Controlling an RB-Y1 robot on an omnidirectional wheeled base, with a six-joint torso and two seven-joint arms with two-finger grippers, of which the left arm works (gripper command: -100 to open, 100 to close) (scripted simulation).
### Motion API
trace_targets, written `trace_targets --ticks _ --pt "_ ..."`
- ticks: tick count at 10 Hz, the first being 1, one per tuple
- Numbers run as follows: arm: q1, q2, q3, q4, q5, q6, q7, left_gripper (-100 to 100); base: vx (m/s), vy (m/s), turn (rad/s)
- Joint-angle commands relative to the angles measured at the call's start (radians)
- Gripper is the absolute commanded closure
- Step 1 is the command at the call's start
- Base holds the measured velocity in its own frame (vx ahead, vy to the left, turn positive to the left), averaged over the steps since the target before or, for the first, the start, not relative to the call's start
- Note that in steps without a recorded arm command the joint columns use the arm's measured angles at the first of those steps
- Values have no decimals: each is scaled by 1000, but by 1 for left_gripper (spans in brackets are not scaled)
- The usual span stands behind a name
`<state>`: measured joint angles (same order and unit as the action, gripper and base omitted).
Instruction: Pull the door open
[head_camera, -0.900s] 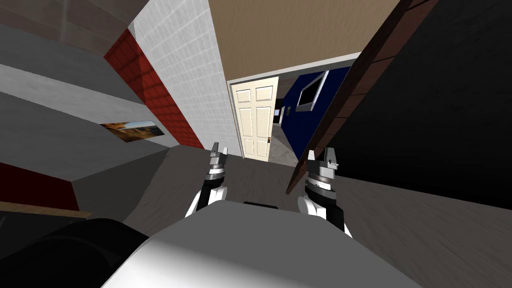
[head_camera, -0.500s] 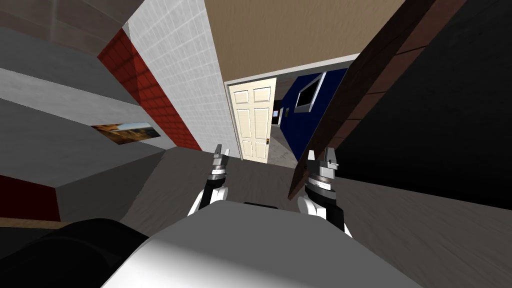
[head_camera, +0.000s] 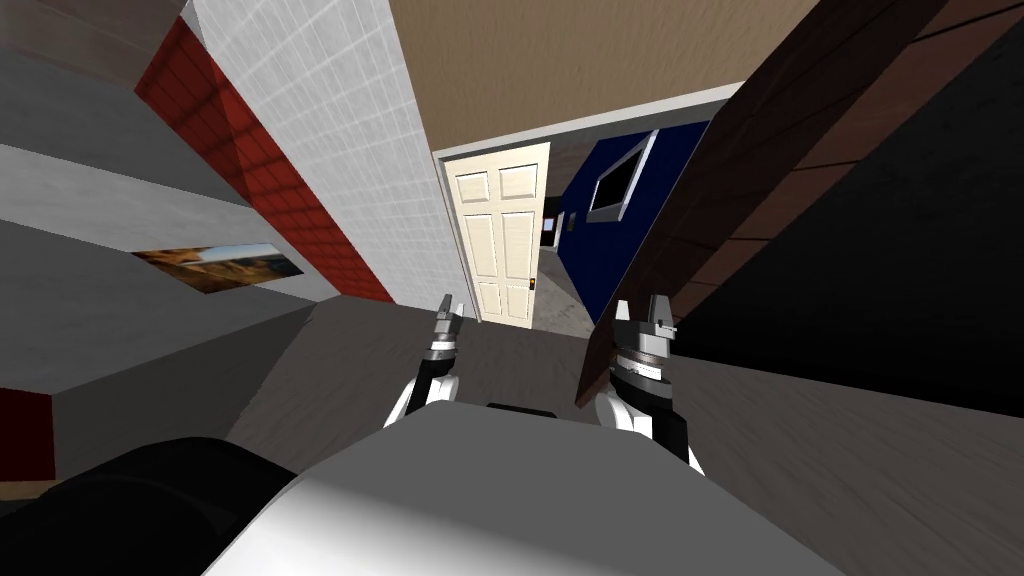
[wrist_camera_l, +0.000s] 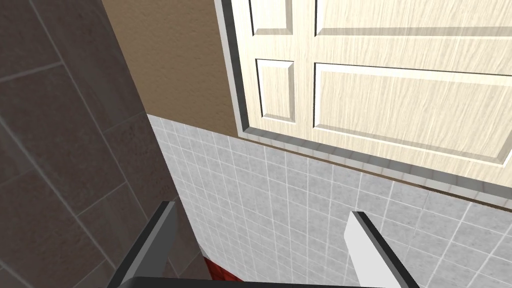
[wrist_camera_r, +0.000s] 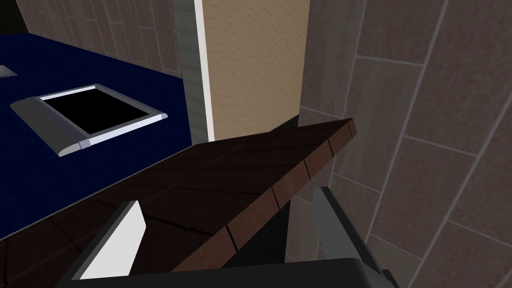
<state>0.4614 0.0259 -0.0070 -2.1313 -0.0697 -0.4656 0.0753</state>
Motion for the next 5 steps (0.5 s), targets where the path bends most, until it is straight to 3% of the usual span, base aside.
trace_targets --ticks 1,5 --pt "-7 4 -6 30 1 -8 -6 -100 119 -30 -36" --pt "-23 20 -18 111 7 -28 -17 -100 127 -39 -42"
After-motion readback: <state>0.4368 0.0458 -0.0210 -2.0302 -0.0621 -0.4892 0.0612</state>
